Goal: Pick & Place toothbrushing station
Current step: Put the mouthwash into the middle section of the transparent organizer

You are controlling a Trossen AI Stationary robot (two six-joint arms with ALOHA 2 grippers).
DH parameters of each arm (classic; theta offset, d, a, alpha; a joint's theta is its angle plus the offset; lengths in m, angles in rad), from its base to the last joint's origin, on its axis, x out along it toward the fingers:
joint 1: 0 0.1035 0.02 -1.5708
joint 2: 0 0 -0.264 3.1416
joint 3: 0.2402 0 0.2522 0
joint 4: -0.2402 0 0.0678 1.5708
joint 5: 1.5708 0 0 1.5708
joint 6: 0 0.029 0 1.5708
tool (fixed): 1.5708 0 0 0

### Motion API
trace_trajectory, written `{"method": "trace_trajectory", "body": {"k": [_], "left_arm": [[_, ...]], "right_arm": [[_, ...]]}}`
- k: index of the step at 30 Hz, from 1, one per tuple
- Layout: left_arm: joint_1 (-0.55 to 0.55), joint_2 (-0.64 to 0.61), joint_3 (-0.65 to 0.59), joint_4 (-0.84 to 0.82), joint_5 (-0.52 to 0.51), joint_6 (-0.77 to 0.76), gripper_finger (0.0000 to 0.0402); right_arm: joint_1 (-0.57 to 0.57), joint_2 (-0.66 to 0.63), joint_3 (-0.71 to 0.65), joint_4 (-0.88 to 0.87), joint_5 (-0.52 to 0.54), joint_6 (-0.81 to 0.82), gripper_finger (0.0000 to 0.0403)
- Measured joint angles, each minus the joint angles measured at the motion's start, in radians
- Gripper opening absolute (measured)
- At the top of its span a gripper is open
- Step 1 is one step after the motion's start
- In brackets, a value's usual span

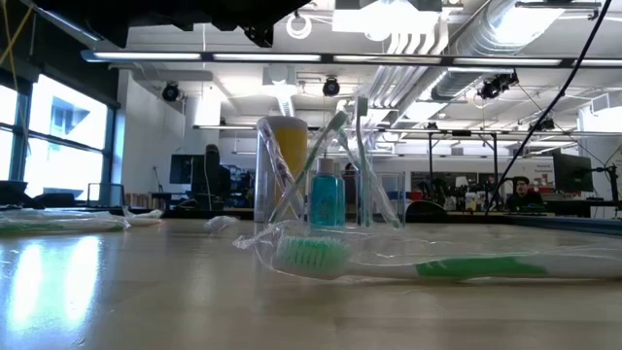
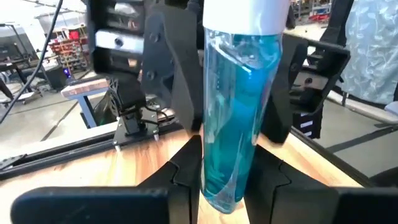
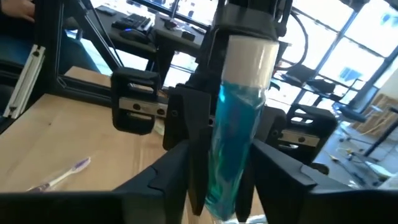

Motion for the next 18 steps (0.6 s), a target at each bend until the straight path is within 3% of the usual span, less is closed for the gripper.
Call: {"method": "trace_trajectory", "body": {"k": [8, 15, 18], "left_arm": [[0.001, -0.001, 0.0, -0.097, -0.015, -0.027, 0.0066], [0.001, -0.001, 0.0, -0.129, -0.017, -0.048, 0.0066], [0.001, -0.001, 0.0, -0.131, -0.017, -0.048, 0.0066]], "right_arm": [[0.044, -0.073, 0.0, -0.112, 0.073, 0.026, 0.0199], [0.016, -0.108, 0.0, -0.164, 0.067, 0.099, 0.0194], [-0.021, -0.108, 0.0, -0.19, 0.004, 0.151, 0.0191]]}}
